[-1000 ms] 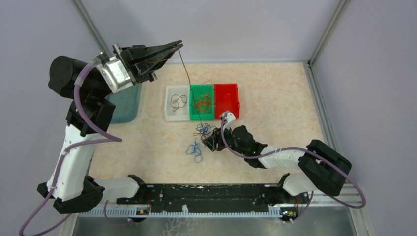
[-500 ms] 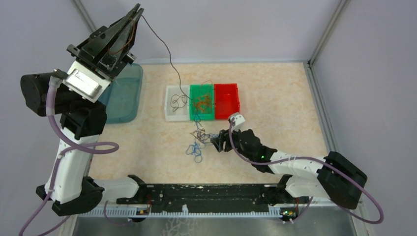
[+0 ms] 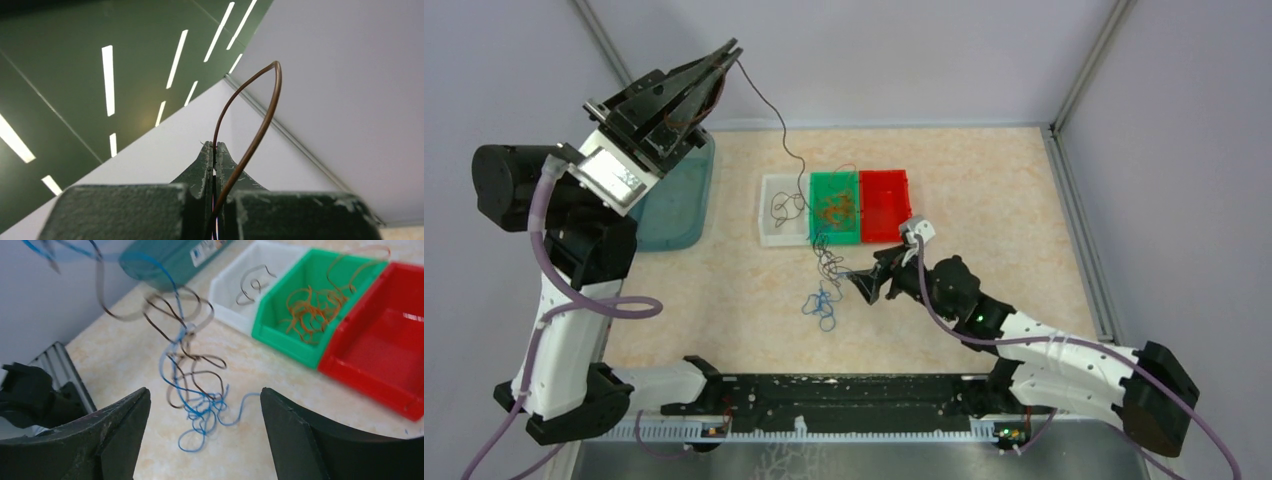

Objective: Untangle the cables

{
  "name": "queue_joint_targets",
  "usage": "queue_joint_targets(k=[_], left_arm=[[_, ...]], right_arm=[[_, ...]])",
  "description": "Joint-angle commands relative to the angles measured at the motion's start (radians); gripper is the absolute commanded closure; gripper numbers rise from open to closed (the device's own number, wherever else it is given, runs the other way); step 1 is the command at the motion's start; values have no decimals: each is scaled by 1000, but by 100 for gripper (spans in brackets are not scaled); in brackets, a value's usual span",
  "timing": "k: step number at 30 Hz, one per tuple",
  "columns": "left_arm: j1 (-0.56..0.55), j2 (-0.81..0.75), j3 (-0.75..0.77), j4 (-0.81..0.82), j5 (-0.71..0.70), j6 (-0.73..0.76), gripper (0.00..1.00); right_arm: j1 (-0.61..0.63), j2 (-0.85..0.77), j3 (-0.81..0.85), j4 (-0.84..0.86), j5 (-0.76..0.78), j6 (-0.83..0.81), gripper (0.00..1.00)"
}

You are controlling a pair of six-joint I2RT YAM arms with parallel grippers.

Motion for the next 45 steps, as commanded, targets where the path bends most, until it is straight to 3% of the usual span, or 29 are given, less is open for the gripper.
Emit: queue_joint_targets(k=[1, 8, 20, 26, 29, 45], left_arm=[[-4, -19, -38, -93, 84, -31, 100], [-4, -27, -57, -139, 130, -48, 100], [-4, -23, -55, -162, 148, -75, 100], [-4, -19, -48, -148, 153, -77, 100], [-4, -10, -38, -137, 158, -81, 100], [-4, 38, 64, -109, 152, -64, 100]], right_arm=[[10, -55, 153, -33, -158, -74, 18], [11, -37, 324, -31, -211, -101, 18], [10, 255, 563, 172, -411, -85, 18], [10, 329, 491, 258, -425, 5, 28], [10, 346, 428, 293, -399, 51, 37], [19, 431, 226, 409, -397, 150, 46]])
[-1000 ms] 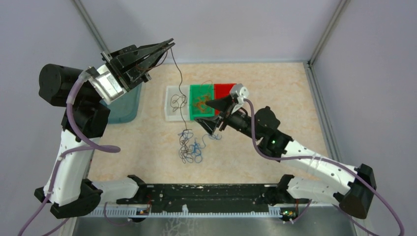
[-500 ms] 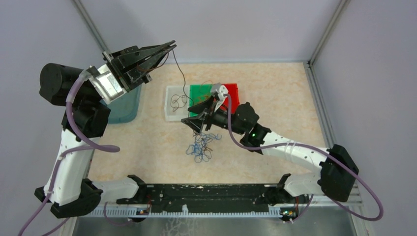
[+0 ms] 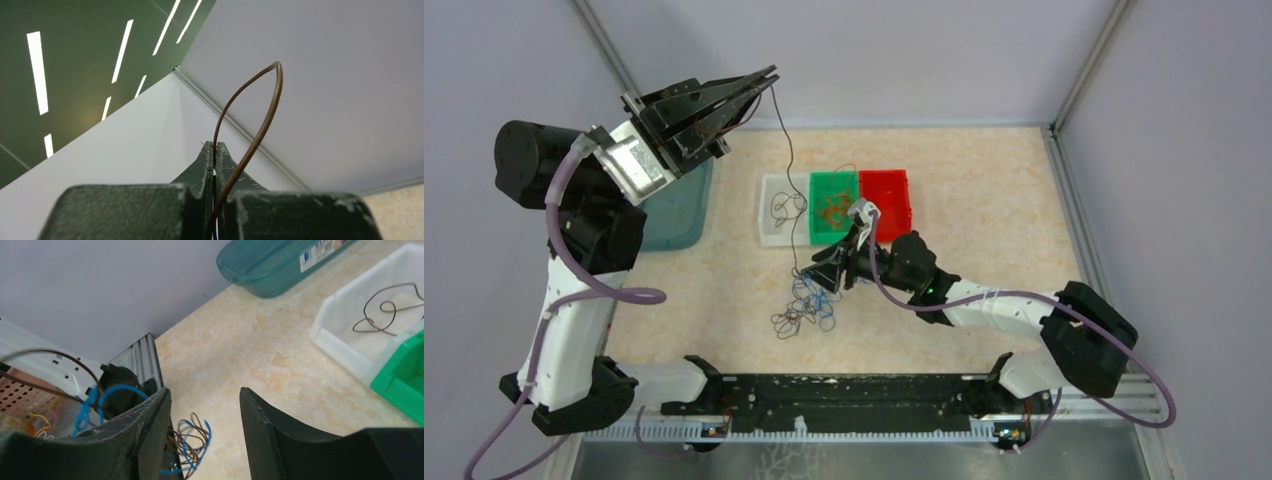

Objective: Untangle the cables

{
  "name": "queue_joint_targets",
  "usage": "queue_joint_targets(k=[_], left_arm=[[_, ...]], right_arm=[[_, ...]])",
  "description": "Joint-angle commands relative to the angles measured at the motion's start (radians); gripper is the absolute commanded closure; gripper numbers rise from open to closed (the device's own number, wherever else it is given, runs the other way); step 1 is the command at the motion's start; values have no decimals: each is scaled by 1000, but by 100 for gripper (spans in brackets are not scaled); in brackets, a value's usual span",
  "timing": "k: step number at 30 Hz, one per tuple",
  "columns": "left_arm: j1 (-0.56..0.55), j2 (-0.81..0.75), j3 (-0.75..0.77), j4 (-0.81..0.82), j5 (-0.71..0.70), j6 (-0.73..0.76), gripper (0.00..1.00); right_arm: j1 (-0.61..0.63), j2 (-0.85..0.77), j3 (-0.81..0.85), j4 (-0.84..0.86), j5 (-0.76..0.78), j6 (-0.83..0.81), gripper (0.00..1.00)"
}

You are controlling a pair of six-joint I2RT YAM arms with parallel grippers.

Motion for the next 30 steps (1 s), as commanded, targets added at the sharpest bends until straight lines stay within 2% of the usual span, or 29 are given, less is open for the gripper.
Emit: queue_joint_targets(k=[1, 5, 11, 19, 30], left_arm=[[-4, 4, 50, 34, 5, 11, 100], [-4, 6, 70, 28, 0, 27, 100], [-5, 2, 76, 11, 2, 33, 100], [-4, 6, 84, 14, 14, 29, 100], [-4, 2, 80, 15, 23, 29, 100]], right_arm=[[20, 4, -34, 88, 1, 15, 47], [21, -28, -59, 79, 16, 13, 46], [21, -93, -122, 119, 29, 40, 35], [21, -93, -108, 135, -67, 23, 36], [20, -284, -154, -80, 45, -61, 33]])
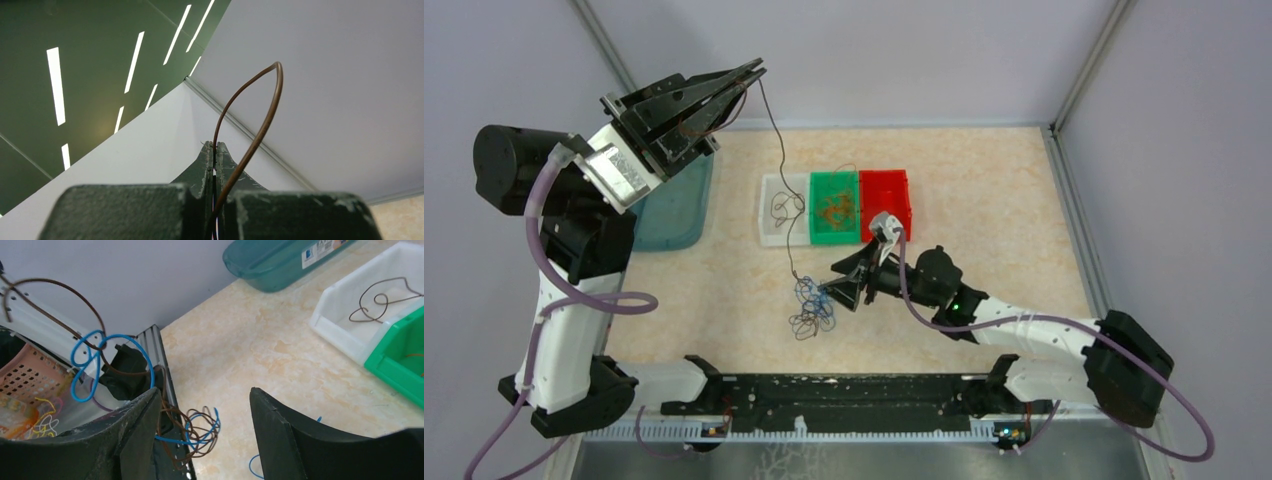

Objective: Untangle the cables

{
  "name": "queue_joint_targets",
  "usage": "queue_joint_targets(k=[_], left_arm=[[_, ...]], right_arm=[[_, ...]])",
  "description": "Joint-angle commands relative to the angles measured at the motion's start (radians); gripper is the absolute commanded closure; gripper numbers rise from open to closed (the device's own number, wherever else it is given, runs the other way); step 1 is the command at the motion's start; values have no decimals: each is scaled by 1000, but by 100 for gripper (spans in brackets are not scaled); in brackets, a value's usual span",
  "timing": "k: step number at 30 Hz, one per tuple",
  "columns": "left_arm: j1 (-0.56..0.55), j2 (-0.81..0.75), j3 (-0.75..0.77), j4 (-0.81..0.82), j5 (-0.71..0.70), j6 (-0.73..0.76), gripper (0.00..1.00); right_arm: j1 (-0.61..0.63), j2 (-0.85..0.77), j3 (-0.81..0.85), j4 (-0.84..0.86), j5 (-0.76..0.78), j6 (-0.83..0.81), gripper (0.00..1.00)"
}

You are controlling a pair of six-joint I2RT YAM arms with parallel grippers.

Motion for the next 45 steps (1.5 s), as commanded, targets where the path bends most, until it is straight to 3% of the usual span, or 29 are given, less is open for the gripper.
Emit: queue_joint_targets(k=[1, 10, 19, 25, 29, 36, 45], left_arm=[[-4, -4, 22, 16, 21, 3, 100], [-4, -2, 17, 22, 26, -1, 100], [-4, 4, 22, 36, 29, -12, 100], [-4, 8, 29, 43, 34, -17, 100], [-5, 15, 41, 47, 35, -22, 100], [-4, 28, 74, 48, 34, -9, 100], [-5, 62, 146, 150, -13, 58, 100]], right_arm=[[8, -118, -19, -35, 48, -47, 32], [8, -158, 43, -62, -6, -75, 30], [10, -22, 145, -61, -10, -111, 35], [15, 50, 134, -17, 95, -126, 36], [27, 99, 137, 22, 187, -147, 44], [45, 139, 108, 35, 196, -146, 72], [60, 131, 11, 71, 242, -79, 74]])
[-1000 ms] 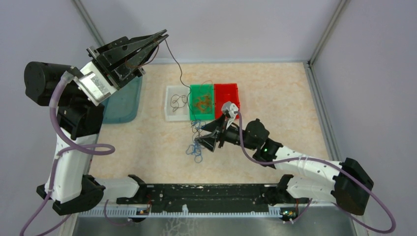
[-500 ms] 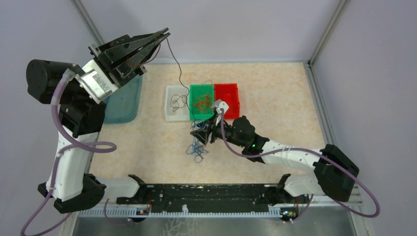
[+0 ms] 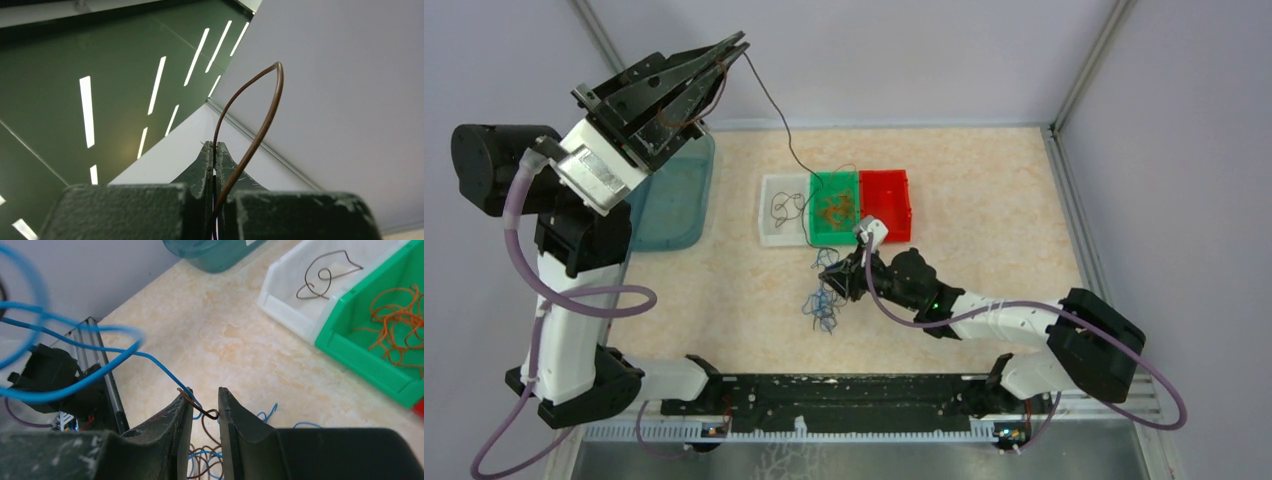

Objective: Untangle the cables

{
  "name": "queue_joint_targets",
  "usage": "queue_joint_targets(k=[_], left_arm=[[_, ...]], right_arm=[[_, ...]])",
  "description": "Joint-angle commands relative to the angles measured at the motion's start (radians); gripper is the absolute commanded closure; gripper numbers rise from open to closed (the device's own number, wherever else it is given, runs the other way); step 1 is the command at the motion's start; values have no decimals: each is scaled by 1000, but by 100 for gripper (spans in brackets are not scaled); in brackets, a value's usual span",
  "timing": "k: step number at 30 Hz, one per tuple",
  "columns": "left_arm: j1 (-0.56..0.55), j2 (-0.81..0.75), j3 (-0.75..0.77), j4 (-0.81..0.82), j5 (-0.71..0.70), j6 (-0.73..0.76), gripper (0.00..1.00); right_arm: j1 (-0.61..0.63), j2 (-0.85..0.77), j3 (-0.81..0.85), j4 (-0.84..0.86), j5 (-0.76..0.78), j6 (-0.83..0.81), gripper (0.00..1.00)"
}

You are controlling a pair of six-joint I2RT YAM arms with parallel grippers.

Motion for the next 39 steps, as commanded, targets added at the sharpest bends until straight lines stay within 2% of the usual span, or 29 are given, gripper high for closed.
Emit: queue_joint_targets(k=[1, 10, 15, 17, 22, 26, 30, 34, 39], left_arm=[[-4, 10, 48, 123, -42, 54, 100], [-4, 21, 68, 271, -141, 189, 100], [-4, 40, 105, 318, -172, 223, 100], [-4, 40, 112, 297, -159, 227, 100], [-5, 7, 41, 247, -119, 226, 100], [-4, -15, -2, 230, -97, 223, 100], [-4, -15, -14, 224, -92, 220, 100], [-4, -16, -13, 217, -80, 215, 100], [-4, -19, -16, 211, -78, 218, 100]], right_arm=[[26, -13, -46, 79, 43, 49, 73], [64, 3, -101, 80, 114, 91, 73], [64, 9, -124, 63, 153, 109, 83], [64, 5, -129, 70, 141, 112, 77], [65, -99, -107, 83, 124, 65, 40], [65, -160, -56, 130, 22, 7, 26], [65, -117, 39, 133, -133, -22, 19], [64, -32, 110, 146, -212, -25, 19], [64, 34, 117, 241, -273, 35, 27]])
